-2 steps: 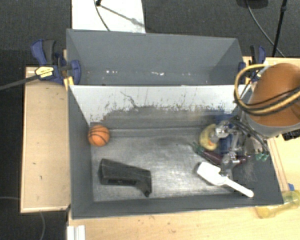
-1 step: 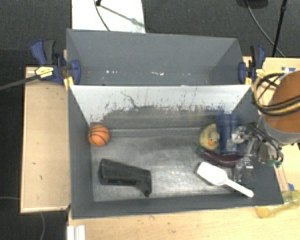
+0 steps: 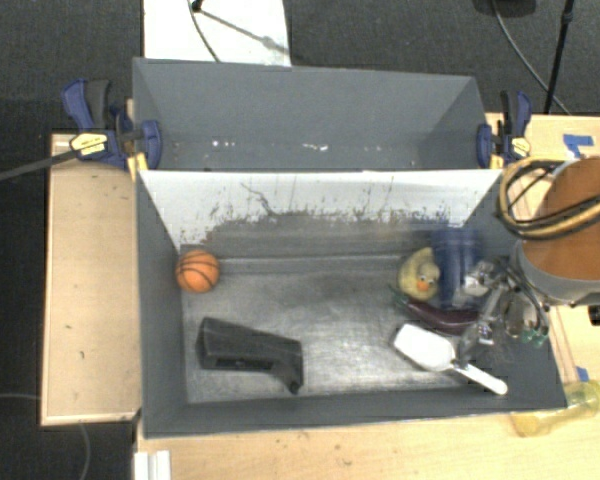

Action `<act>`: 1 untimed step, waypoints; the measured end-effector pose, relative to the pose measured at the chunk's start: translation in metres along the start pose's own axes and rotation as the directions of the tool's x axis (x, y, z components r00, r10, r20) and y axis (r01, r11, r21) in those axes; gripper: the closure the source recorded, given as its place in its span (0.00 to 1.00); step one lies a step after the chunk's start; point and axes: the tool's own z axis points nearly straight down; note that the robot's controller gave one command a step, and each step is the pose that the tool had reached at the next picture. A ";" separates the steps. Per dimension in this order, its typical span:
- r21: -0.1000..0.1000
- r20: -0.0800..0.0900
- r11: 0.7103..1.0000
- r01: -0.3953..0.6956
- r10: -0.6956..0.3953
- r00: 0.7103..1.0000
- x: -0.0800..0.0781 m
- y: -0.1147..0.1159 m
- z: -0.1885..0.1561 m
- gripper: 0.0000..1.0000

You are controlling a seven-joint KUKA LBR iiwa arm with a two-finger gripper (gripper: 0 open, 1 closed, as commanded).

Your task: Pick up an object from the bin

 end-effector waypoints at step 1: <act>-0.006 0.028 0.998 -0.058 0.059 0.998 0.002 -0.002 0.058 0.00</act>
Offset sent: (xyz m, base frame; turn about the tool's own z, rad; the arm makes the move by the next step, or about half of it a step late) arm -0.0083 0.0042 -0.0689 0.1070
